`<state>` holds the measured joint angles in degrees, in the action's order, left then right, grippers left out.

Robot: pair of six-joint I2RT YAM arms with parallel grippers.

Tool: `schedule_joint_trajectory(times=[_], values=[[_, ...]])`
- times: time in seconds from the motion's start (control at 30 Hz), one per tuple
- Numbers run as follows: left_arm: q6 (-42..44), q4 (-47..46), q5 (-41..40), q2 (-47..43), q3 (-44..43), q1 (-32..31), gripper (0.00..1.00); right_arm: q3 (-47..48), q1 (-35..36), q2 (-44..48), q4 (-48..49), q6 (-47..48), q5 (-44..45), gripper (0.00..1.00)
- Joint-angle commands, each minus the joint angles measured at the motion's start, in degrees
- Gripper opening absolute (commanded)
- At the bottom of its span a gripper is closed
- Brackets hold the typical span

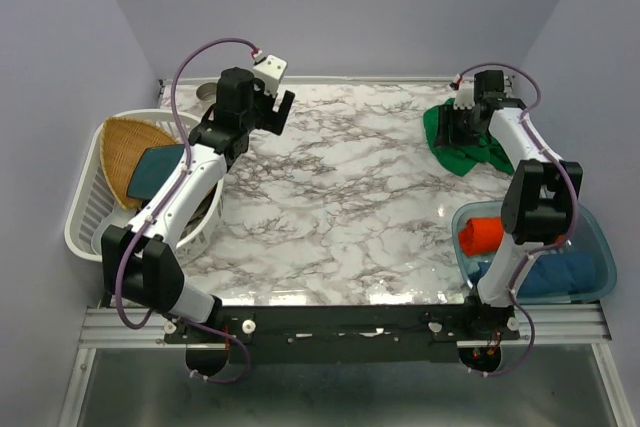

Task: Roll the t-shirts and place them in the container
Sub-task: Pick up the T-shirt at the corner of the board.

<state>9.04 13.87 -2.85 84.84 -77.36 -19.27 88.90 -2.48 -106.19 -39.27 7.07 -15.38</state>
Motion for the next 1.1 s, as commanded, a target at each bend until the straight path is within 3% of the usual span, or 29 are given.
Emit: schedule_joint_trajectory(times=[0.0, 0.17, 0.73, 0.9, 1.07], values=[[1.77, 2.92, 0.74, -3.1, 2.3, -0.42, 0.98, 1.19, -2.79, -4.98, -2.31, -4.08, -1.07, 0.6], [4.05, 4.15, -0.66, -3.63, 3.53, -0.42, 0.98, 1.18, -5.16, -8.41, -2.22, -1.54, 2.1, 0.53], [6.78, 5.47, -3.56, -4.33, 3.71, -0.42, 0.98, 3.38, -5.25, -15.36, -1.87, 3.92, 8.43, 0.49], [6.34, 4.42, -3.3, -4.68, 4.41, -0.42, 0.98, 3.21, -5.08, -15.45, -2.39, 3.92, 9.66, 0.31], [5.73, 3.36, -2.95, -4.68, 4.5, -0.42, 0.98, 2.15, -4.9, -14.83, -2.75, 3.04, 10.02, 0.29]])
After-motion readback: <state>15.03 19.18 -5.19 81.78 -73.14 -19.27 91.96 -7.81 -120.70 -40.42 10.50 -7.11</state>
